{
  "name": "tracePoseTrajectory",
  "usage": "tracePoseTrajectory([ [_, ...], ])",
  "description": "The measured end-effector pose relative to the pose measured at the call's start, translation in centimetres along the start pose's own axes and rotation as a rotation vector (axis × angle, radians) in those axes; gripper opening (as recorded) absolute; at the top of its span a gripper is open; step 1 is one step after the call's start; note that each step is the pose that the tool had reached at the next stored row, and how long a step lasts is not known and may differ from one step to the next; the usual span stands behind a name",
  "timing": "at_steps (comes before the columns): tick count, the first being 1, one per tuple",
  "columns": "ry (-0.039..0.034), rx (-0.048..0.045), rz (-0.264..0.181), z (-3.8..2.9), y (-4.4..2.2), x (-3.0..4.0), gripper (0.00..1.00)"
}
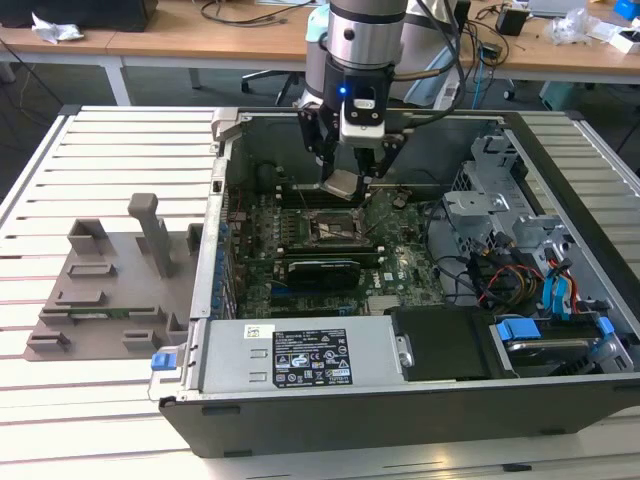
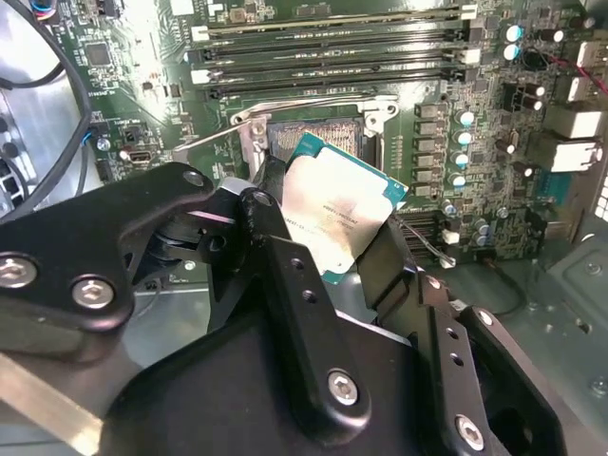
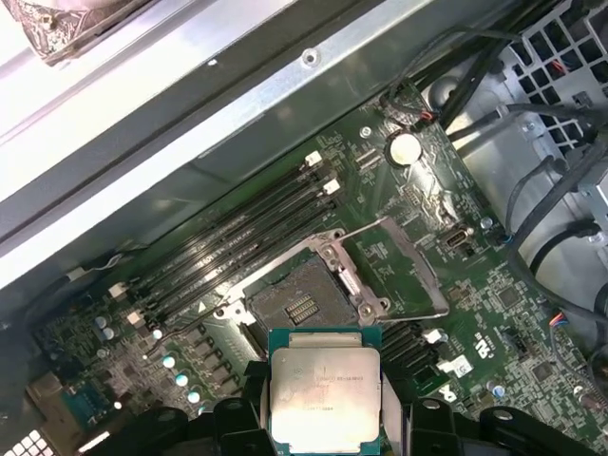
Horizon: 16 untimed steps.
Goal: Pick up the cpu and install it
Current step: 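Place the cpu into insertion slot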
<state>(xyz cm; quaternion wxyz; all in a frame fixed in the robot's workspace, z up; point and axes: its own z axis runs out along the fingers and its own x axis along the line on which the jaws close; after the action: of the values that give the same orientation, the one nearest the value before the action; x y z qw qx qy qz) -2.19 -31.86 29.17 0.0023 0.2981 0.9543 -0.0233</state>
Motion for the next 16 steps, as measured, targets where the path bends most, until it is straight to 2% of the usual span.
tracePoseTrajectory([
  [8, 0.0026, 0.0012, 0.060, 0.02, 0.00, 0.00, 0.55],
  [16, 0.0044, 0.0019, 0.101, 0.03, 0.00, 0.00, 0.55],
])
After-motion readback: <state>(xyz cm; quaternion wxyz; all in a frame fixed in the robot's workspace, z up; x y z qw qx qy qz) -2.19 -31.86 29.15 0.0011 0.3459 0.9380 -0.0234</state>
